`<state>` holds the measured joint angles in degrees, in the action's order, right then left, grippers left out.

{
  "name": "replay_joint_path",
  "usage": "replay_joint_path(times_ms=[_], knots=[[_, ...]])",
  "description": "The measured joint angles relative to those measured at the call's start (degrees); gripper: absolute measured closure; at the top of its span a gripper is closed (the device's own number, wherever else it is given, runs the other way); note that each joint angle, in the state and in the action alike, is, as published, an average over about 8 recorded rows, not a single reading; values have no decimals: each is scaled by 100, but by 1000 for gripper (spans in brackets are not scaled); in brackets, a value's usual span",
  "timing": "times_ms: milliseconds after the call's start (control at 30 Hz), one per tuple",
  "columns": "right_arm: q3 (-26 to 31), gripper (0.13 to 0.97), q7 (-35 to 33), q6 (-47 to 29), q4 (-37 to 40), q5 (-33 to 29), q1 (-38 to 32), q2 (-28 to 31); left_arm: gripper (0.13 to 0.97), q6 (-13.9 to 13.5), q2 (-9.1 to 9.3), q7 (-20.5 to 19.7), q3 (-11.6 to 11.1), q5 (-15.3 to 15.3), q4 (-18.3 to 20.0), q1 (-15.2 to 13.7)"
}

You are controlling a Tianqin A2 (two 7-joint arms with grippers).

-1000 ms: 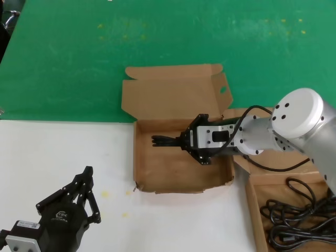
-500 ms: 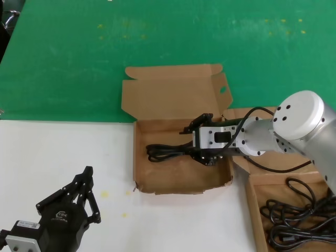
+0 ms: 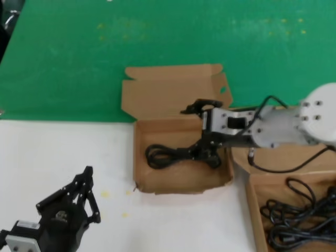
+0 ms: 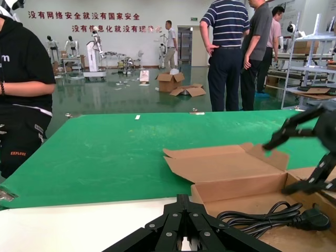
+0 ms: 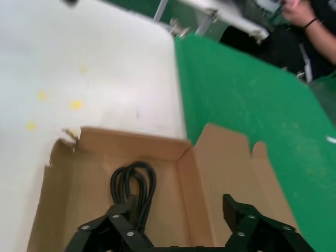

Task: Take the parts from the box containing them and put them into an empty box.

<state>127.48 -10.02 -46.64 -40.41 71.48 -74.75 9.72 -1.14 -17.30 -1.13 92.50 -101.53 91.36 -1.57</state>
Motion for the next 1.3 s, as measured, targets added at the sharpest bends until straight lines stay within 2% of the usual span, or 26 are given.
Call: replay_joint_path(times_ms=[200,233,500,633,700,900,1133,1300], knots=[[-218,450,847,-343,-1554,-84,402,716,966,0,0,0,0,0,0,0],[-267,450,973,-378,-1802,-100,471,835,966,0,0,0,0,0,0,0],[-892,277,1818,-383,-3679,-85,1192,1770,966,0,0,0,0,0,0,0],[-1311,277,2041,-128,-4395,72,1710,2107,966,0,0,0,0,0,0,0],[-1540,250,2115,87,-4690,170,2018,2209,966,0,0,0,0,0,0,0],[-2201,170,2261,947,-5302,401,3052,2245,966,0,0,0,0,0,0,0],[-2877,139,2485,2000,-5646,539,4213,1905,966,0,0,0,0,0,0,0],[-3234,129,2751,2450,-5775,684,4708,1664,966,0,0,0,0,0,0,0]])
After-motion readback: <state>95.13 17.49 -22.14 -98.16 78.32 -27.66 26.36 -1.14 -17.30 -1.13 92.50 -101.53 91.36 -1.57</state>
